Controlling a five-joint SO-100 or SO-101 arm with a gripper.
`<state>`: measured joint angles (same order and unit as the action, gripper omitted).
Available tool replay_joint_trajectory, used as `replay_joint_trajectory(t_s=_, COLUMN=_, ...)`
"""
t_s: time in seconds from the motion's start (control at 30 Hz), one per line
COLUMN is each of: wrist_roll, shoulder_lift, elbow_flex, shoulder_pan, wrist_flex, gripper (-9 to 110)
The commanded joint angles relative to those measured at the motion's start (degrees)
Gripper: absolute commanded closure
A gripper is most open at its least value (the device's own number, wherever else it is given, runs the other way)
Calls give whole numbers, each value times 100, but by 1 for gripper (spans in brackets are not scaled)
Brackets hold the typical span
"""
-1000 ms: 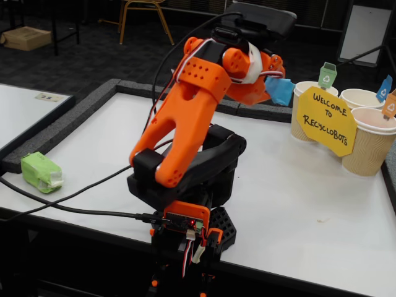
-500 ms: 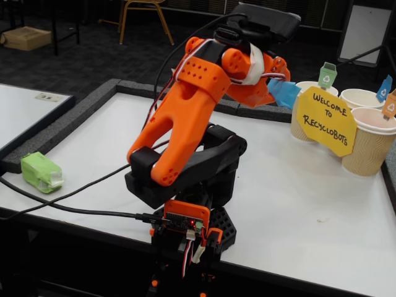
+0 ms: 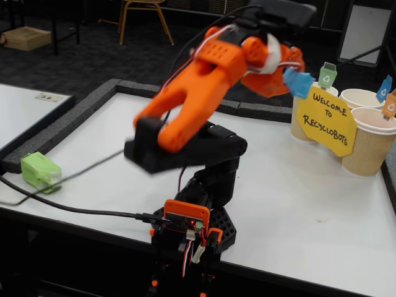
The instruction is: Sort rubbish by color.
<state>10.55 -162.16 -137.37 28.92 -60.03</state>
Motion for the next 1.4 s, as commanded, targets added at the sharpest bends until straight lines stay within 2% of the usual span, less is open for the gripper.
replay_joint_trajectory(t_s=0.0, wrist_roll=-97, shoulder_lift=1072, elbow_flex=1468, shoulder_pan=211, wrist_flex=765, gripper=101)
replay_joint_trajectory(t_s=0.2, wrist_roll=-97, shoulder_lift=2698, elbow_flex=2804, shoulder_pan=360, wrist_flex=1450, gripper=101)
replay_joint_trajectory(t_s=0.53, wrist_roll=-97, shoulder_lift=5388, elbow_flex=5168, shoulder_pan=615, wrist_flex=1696, gripper=101)
replay_joint_trajectory(t_s=0.9, wrist_roll=-105, shoulder_lift=6855, elbow_flex=5880, shoulder_pan=650, wrist_flex=2268, gripper=100)
replay_joint_trajectory(t_s=1.37, wrist_roll=-114, shoulder_lift=7770, elbow_flex=6565, shoulder_pan=650, wrist_flex=2707, gripper=98)
